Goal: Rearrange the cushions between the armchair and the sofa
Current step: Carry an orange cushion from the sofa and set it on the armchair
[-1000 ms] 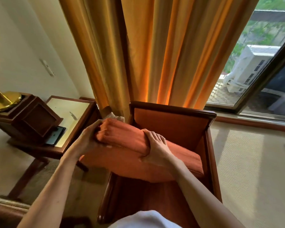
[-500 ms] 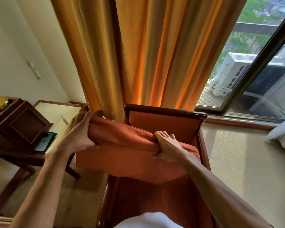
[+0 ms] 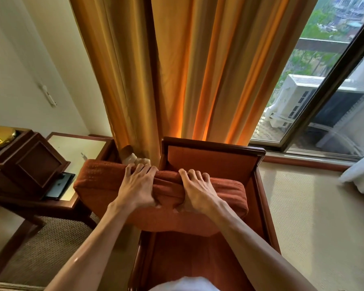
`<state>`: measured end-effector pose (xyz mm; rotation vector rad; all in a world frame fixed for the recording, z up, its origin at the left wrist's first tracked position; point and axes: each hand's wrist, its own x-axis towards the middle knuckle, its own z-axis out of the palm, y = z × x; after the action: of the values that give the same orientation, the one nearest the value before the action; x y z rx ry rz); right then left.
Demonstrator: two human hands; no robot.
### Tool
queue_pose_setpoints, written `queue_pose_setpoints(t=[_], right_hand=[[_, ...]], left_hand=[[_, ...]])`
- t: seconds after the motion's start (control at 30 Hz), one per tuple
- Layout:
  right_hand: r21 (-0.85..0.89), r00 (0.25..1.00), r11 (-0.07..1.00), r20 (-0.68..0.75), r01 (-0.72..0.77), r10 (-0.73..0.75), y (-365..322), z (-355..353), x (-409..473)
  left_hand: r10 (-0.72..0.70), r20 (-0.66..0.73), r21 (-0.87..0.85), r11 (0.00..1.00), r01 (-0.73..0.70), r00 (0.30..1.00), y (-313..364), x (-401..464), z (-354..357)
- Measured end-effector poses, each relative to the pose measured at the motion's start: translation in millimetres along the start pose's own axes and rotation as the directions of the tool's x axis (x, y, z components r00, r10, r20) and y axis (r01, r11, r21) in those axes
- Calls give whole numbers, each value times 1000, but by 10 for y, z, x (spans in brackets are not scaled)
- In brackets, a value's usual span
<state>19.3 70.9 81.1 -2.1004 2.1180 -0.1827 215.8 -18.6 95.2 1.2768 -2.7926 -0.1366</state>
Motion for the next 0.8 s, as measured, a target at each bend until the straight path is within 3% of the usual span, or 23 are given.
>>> queue_pose_setpoints(t=[0.37, 0.67, 0.8], right_hand=[[78, 996, 993, 20, 84, -85, 33, -103, -269], [74, 930, 929, -90, 363, -357, -254, -352, -295], [91, 874, 870, -9, 485, -487, -408, -332, -229]], left_hand=[[29, -144, -19, 999, -32, 989, 235, -403, 68], [-210, -152, -186, 966, 181, 966, 208, -964, -217], [-357, -113, -168, 927, 336, 927, 271, -1318, -247]])
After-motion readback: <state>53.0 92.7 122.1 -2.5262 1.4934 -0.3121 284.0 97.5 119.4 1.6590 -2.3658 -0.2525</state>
